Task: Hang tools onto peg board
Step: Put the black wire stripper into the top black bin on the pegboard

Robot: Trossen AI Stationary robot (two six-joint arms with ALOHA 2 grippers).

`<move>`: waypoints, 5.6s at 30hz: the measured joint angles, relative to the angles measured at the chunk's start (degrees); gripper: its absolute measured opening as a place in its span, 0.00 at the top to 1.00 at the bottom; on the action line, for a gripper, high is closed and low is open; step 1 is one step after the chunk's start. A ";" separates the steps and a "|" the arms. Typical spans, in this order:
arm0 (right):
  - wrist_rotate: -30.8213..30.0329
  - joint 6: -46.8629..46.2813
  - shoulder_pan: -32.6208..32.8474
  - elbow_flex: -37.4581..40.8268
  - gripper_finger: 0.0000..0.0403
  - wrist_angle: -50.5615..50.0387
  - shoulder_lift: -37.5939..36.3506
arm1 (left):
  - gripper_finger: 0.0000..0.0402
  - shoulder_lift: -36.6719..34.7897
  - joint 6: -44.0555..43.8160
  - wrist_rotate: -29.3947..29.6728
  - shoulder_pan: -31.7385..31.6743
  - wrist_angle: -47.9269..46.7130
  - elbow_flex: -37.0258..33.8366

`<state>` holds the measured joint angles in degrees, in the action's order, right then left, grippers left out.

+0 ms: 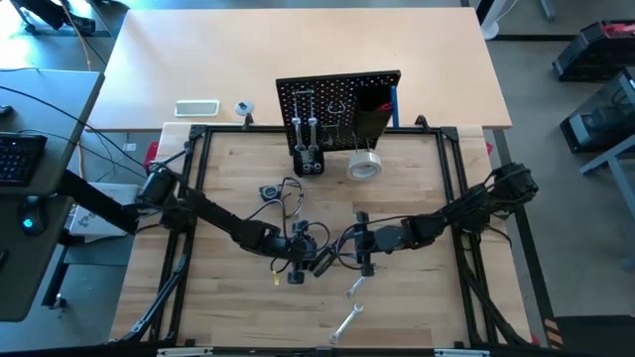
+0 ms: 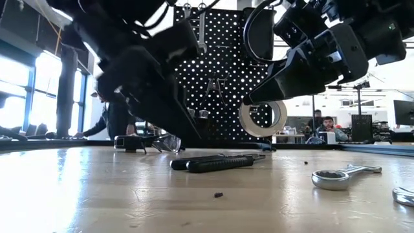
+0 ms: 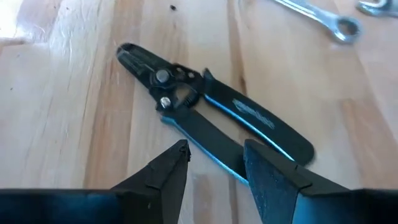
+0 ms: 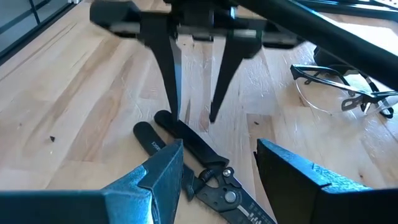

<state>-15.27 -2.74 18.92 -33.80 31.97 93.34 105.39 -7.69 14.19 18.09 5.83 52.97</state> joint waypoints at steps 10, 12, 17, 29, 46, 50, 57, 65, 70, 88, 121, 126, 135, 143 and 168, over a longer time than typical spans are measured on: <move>-0.85 -0.02 -0.17 0.00 0.52 0.02 0.00 | 0.63 -3.24 -0.62 -0.10 1.75 -4.86 0.04; -0.85 -0.02 -0.12 0.00 0.52 0.02 0.00 | 0.63 -3.24 -0.30 -0.12 1.87 -4.84 0.04; -0.79 0.25 0.17 0.00 0.52 -0.48 0.00 | 0.63 -3.24 0.36 -1.29 1.87 -4.90 0.07; -0.68 2.31 -0.17 -0.63 0.52 -0.44 0.00 | 0.59 -3.26 -2.14 -5.40 1.85 -12.34 0.11; 0.28 2.71 1.11 -0.63 0.52 -0.81 0.00 | 0.55 -3.33 -5.32 -0.56 0.43 -14.44 -0.99; 0.26 2.84 1.11 -0.63 0.52 -0.46 0.00 | 0.55 -3.54 -5.26 -0.56 0.37 -7.41 -3.69; 0.33 6.45 1.06 -0.66 0.52 0.01 0.00 | 0.55 -6.57 -8.66 -1.93 -0.55 3.30 -10.61; 0.58 13.95 0.85 -0.66 0.52 4.41 2.19 | 0.55 -7.18 -12.18 -2.41 -0.01 8.65 -14.08; 3.75 13.56 -0.65 -1.49 0.52 6.16 6.77 | 0.55 -7.14 -10.67 -3.33 -0.03 18.00 -14.00; -0.79 18.17 2.64 -10.45 0.52 -10.27 13.55 | 0.57 -2.99 -9.71 -1.94 -2.02 24.52 -13.33; -15.82 27.17 0.99 -10.54 0.69 -3.59 17.68 | 0.57 10.44 -9.34 -6.50 -6.58 22.70 -5.88; -17.45 26.07 1.70 -10.39 0.74 -4.70 16.61 | 0.57 10.03 -9.30 -7.15 -6.91 22.58 -5.94; -6.12 11.03 -0.79 -10.26 0.74 -19.65 6.59 | 0.57 5.53 -6.56 -8.59 -7.02 19.83 -6.26; 9.31 6.94 -6.02 -10.27 0.70 -21.60 5.09 | 0.54 2.92 -5.93 -7.49 -6.58 16.86 -6.21; 24.79 13.51 -14.16 -10.38 0.50 -16.44 9.67 | 0.30 2.57 -8.38 2.96 1.22 16.51 -6.05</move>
<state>9.52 10.77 4.76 -44.18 15.53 103.01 107.96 -16.07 17.15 19.31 22.34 46.92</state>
